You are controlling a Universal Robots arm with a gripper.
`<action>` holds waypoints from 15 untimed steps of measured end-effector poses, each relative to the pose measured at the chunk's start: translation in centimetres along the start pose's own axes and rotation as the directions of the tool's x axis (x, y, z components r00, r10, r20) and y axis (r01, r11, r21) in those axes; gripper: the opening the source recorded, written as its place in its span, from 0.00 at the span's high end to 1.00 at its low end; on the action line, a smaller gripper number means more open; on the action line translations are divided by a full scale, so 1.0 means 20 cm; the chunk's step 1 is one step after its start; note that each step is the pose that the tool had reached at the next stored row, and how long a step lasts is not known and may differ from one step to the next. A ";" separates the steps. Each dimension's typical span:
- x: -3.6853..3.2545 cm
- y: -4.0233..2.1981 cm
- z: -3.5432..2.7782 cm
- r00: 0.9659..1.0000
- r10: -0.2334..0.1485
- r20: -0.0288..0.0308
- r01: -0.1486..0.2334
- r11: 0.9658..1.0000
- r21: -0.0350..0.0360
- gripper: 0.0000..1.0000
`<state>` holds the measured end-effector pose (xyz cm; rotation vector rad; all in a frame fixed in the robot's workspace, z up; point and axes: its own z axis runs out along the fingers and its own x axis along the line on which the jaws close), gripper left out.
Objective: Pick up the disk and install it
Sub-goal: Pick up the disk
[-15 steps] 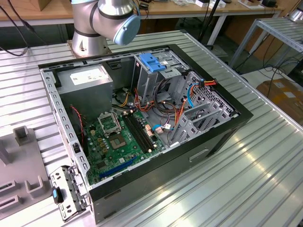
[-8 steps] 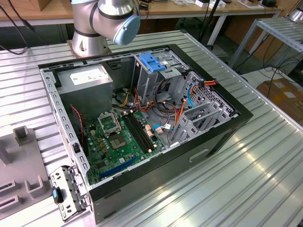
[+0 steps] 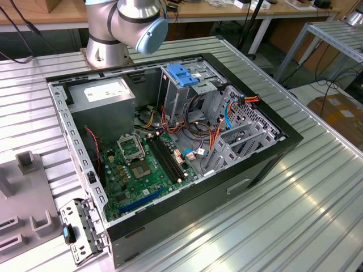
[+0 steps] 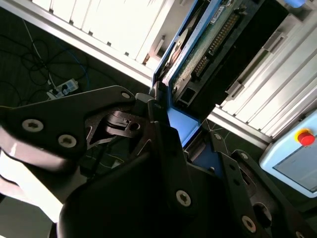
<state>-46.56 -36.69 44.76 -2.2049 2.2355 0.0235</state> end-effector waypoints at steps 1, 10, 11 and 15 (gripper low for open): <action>0.000 0.000 -0.005 1.000 0.000 0.000 0.000 1.000 0.000 0.63; 0.000 0.000 -0.049 1.000 0.000 0.000 0.000 1.000 0.000 0.63; -0.001 0.001 -0.053 1.000 0.000 0.000 0.000 1.000 0.000 0.63; -0.001 0.001 -0.071 1.000 0.000 0.000 0.000 1.000 0.000 0.63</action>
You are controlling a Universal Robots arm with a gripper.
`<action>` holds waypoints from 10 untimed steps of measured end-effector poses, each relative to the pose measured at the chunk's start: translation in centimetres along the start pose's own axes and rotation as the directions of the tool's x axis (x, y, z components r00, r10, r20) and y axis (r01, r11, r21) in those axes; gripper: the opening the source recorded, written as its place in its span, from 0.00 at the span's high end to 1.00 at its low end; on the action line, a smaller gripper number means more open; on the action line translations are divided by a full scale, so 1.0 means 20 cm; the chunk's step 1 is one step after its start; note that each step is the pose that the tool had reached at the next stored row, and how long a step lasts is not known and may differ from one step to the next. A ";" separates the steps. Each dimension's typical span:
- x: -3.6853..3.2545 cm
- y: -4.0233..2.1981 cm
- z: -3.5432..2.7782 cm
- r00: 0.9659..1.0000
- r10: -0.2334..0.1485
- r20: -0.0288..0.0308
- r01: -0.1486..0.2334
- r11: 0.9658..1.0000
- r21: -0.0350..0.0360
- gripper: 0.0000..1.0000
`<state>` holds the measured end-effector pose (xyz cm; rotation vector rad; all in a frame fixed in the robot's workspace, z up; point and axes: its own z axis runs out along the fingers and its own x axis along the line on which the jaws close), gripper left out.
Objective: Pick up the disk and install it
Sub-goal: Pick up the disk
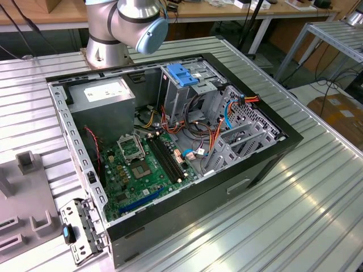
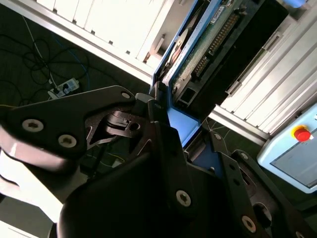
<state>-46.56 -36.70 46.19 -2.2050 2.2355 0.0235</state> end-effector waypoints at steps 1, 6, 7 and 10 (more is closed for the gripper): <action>0.000 0.000 -0.005 1.000 0.000 0.000 0.000 1.000 0.000 0.63; 0.000 0.000 -0.024 1.000 0.000 0.000 0.000 1.000 0.000 0.63; 0.000 0.000 -0.033 1.000 0.000 0.000 0.000 1.000 0.000 0.63; -0.001 0.001 -0.049 1.000 0.000 0.000 0.000 1.000 0.000 0.63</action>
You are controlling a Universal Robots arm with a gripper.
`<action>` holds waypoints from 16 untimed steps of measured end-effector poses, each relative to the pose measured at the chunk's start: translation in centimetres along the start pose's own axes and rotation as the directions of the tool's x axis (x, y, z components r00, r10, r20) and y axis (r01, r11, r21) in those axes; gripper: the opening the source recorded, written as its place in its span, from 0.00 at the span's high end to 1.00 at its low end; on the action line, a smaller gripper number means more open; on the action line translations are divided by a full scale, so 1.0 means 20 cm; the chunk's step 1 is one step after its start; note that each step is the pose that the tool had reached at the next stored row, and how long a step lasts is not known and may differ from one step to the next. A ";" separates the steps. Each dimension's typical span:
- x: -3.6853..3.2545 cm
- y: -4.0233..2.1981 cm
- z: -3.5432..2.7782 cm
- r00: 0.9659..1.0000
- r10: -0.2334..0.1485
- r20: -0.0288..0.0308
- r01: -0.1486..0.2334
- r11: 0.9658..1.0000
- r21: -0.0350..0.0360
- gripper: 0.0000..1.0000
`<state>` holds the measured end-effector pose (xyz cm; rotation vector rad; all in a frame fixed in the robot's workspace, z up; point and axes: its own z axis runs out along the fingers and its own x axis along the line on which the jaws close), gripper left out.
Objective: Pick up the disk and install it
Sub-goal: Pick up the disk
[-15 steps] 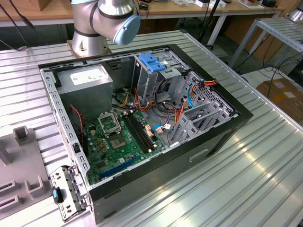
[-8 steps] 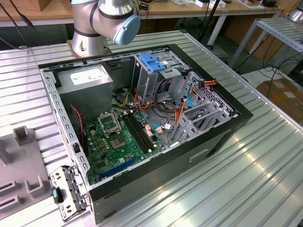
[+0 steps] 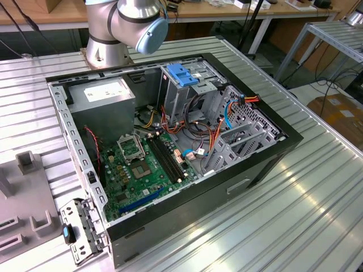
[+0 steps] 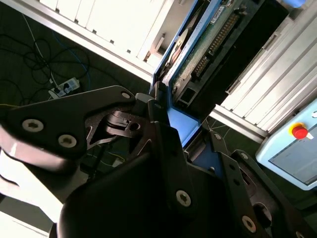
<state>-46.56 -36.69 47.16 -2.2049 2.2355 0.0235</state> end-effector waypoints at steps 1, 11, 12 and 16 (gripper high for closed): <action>0.000 0.000 -0.003 1.000 0.000 0.000 0.000 1.000 0.000 0.63; -0.001 0.001 -0.045 1.000 0.000 0.000 0.000 1.000 0.000 0.63; -0.001 0.000 -0.050 1.000 0.000 0.000 0.000 1.000 0.000 0.63; -0.001 0.001 -0.083 1.000 0.000 0.000 0.000 1.000 0.000 0.63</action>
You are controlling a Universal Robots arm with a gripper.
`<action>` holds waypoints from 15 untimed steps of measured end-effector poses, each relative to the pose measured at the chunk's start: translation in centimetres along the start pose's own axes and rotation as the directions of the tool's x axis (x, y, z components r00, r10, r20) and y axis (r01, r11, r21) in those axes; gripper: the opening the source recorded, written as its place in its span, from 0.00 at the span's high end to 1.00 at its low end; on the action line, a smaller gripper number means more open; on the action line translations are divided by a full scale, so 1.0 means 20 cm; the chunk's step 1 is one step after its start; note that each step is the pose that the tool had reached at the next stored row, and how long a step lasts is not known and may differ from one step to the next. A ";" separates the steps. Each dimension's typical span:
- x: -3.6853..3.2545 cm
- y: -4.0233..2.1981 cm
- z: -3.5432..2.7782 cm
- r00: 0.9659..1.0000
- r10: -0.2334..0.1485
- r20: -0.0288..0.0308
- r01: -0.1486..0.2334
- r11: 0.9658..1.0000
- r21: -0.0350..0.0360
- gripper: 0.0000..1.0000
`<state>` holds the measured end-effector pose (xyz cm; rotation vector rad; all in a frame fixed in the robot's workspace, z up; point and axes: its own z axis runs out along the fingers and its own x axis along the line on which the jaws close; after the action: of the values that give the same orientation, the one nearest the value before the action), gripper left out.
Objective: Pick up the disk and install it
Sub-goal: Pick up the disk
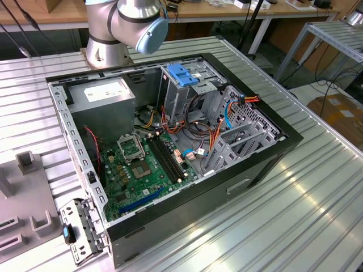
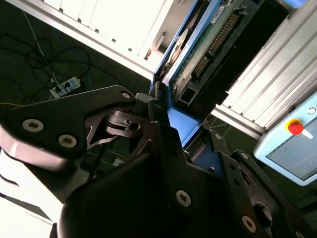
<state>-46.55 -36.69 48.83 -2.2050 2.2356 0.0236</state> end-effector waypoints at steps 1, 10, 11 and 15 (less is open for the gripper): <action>0.000 0.000 -0.011 1.000 0.000 0.000 0.000 1.000 0.000 0.63; -0.002 -0.079 -0.084 1.000 0.000 0.000 0.000 1.000 0.000 0.63; -0.002 -0.089 -0.084 1.000 0.000 0.000 0.000 1.000 0.000 0.63; -0.002 -0.098 -0.084 1.000 0.000 0.000 0.000 1.000 0.000 0.63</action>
<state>-44.58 -36.69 50.50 -2.2048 2.2354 0.0237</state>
